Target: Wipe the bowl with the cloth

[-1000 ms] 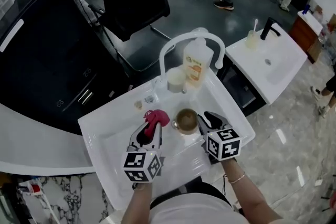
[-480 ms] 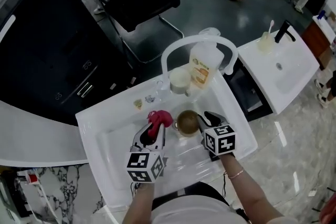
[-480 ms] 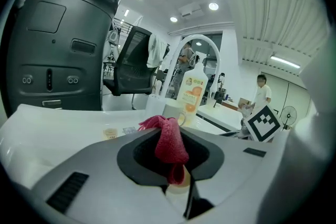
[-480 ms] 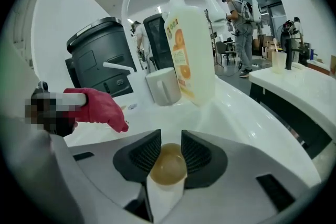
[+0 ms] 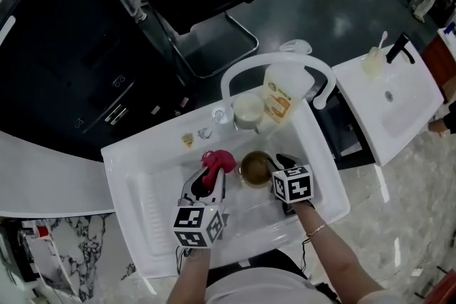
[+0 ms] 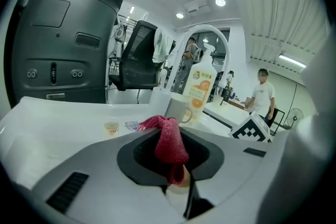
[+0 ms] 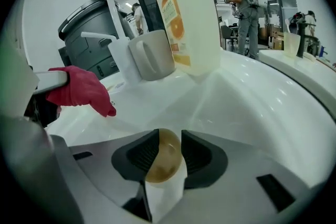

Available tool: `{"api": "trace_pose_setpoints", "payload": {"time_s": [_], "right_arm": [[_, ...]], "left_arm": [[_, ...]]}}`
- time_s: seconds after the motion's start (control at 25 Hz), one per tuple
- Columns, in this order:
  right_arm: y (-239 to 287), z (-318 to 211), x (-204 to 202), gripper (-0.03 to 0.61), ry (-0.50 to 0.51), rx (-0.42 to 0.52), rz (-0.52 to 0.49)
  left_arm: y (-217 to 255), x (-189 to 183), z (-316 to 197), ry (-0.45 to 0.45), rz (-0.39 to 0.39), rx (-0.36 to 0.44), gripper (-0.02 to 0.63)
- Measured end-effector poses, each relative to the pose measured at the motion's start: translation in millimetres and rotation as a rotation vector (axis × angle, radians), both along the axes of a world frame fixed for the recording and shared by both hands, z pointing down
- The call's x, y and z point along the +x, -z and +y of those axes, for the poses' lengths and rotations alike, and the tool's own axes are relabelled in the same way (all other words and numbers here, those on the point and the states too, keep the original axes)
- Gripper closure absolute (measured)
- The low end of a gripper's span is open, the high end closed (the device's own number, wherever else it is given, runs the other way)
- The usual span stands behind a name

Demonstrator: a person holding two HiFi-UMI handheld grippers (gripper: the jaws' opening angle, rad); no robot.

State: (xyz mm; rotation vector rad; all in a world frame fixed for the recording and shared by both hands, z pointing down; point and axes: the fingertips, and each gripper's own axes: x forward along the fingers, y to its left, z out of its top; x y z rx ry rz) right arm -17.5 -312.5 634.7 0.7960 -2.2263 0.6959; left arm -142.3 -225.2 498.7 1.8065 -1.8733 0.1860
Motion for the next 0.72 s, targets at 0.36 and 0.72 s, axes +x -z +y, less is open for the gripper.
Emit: {"api": "trace_pose_setpoints", "payload": {"time_s": [0.36,0.72], "right_arm": [[-42.1,-1.0,-0.3,0.433,0.012,-0.091,0.063],[-73.7,2.9,1.8,0.436,0.007,-0.172,0.095]], "left_arm": [[-14.9,1.3,-8.9,0.018,0.015,-0.03,0.529],[-26.9,-1.2,-12.6,0.029,0.022,-0.053,0.529]]}}
